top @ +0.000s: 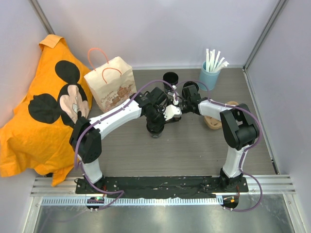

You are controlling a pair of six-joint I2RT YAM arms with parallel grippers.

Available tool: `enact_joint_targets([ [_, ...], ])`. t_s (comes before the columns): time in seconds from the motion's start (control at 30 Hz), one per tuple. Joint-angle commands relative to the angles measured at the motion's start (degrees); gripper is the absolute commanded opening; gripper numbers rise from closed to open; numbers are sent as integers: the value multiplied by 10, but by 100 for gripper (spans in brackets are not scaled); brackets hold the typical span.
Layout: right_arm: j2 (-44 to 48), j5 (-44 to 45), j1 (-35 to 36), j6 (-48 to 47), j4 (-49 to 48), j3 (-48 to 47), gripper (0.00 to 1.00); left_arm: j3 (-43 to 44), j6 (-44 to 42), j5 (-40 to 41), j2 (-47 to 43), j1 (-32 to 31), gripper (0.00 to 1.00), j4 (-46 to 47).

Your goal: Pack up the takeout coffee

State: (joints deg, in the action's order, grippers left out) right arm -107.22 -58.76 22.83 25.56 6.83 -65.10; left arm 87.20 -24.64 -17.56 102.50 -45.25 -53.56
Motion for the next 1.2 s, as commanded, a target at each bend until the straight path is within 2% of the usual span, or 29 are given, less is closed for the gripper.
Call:
enact_joint_targets([
  [0.0, 18, -4, 10, -22, 19, -8, 48, 11, -6, -5, 10, 3, 0, 10],
  [0.17, 22, -4, 11, -30, 33, -13, 41, 11, -5, -7, 10, 8, 0, 9],
  [0.27, 20, -3, 11, -30, 34, -12, 31, 12, -6, -5, 12, 7, 0, 10],
  [0.43, 19, -7, 14, -26, 33, -13, 22, 12, -5, -5, 13, 8, 0, 11],
  [0.8, 25, -7, 19, -11, 24, -12, 8, 17, -7, -1, 16, 8, 0, 8],
  [1.0, 26, -4, 19, -11, 23, -11, 7, 18, -6, -3, 14, 8, 6, 9],
  [1.17, 26, 0, 20, -13, 23, -11, 7, 23, -2, -12, 8, 10, 16, 8],
])
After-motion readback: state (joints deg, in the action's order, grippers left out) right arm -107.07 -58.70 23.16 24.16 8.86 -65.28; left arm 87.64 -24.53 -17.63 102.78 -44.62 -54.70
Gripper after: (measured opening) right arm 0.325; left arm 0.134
